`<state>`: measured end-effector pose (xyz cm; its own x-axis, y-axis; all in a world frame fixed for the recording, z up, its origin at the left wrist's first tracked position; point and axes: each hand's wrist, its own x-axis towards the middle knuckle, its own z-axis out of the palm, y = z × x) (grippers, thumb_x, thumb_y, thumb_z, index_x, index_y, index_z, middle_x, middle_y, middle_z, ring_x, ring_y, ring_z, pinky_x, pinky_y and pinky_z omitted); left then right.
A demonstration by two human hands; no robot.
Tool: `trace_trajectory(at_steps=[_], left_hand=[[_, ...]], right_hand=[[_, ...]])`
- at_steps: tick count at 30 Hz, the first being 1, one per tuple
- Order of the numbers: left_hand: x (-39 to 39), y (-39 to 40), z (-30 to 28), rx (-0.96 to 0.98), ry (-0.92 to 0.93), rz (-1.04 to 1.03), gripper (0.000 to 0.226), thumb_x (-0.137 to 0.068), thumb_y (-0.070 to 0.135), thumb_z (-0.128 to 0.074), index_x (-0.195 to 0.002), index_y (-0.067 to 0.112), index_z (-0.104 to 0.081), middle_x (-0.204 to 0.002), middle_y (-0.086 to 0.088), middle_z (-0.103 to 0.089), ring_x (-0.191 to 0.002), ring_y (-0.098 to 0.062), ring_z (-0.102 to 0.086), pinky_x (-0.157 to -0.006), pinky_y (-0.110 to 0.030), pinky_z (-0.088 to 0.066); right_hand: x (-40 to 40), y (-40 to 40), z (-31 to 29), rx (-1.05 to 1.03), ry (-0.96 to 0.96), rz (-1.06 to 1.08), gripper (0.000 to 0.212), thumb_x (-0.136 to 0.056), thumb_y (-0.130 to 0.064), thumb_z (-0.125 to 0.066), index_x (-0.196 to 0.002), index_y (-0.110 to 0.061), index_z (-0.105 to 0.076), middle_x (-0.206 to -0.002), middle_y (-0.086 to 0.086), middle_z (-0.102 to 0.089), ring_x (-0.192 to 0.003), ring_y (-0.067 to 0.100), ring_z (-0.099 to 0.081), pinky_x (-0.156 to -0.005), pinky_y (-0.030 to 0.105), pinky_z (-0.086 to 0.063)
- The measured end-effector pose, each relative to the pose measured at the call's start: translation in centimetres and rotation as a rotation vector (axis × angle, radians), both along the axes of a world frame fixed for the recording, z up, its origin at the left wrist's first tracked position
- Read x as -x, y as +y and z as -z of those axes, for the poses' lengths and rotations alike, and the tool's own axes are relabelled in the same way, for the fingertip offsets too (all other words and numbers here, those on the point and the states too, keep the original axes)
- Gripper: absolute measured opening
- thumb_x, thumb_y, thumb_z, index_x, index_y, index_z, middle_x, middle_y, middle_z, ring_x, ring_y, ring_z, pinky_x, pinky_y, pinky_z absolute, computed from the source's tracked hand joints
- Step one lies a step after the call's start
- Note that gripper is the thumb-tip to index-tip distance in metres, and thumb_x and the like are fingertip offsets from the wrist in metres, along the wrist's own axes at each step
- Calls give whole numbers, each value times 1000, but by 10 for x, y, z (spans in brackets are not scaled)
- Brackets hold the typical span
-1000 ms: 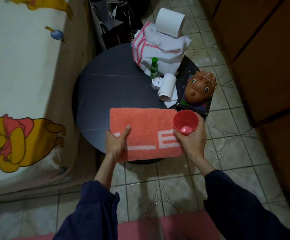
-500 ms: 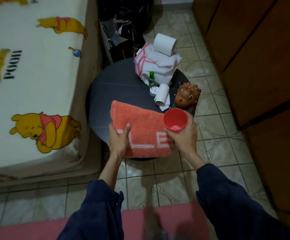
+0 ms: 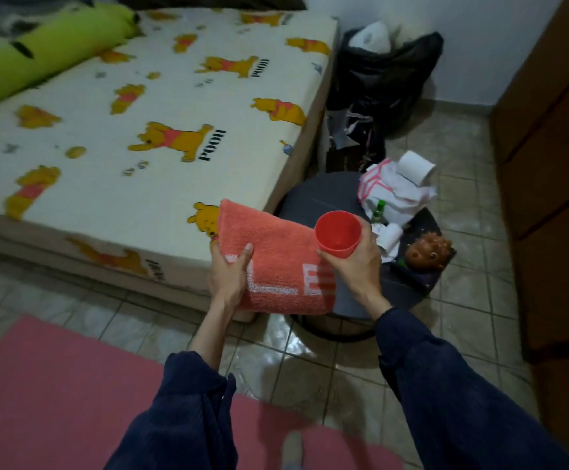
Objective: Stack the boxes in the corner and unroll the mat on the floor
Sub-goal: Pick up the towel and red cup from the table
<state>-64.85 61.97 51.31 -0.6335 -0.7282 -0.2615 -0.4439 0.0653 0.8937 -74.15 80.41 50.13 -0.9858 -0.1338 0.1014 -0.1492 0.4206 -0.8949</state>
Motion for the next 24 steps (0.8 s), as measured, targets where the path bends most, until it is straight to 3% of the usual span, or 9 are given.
trace_trajectory(at_steps=[3,8,14,18,24], left_hand=[[-43,-22,-20,18,-16,-105,53,-86,38,-63,-129,14,-45,-121,-9,-61,-109,-25,-58,-101,-43,-45],[-113,-69,-40,28,-22,-232,65,-75,52,-66,-128,20,-45,-121,-10,-64,-111,-30,-61,-100,-52,-46],[-187,-133,-56,86,-56,-346,56,-82,46,-64,-129,21,-46,-123,-8,-63,-112,-30,-59,-101,-49,-45],[-243,-192,-61,88,-44,-421,55,-82,47,-64,-128,23,-47,-123,-6,-63,-113,-28,-59,-101,-44,-45],[-325,-296,-76,90,-45,-473,52,-86,42,-62,-130,20,-46,-125,-8,-62,-115,-30,-58,-98,-40,-43]], right_hand=[[-24,-34,-20,35,2,-107,86,-60,-26,-87,-132,-13,-41,-130,7,-53,-115,16,-50,-91,24,-36],[-69,-93,-38,72,-2,-240,85,-59,-28,-87,-131,-15,-42,-128,6,-54,-116,21,-53,-94,31,-44],[-125,-177,-49,45,36,-356,89,-60,-32,-86,-134,-11,-40,-130,9,-53,-118,23,-51,-98,37,-45],[-170,-248,-55,34,55,-400,87,-61,-32,-86,-132,-9,-41,-128,11,-54,-117,26,-52,-93,29,-41],[-249,-359,-69,75,41,-435,89,-61,-31,-85,-134,-9,-39,-131,12,-52,-118,24,-51,-93,28,-42]])
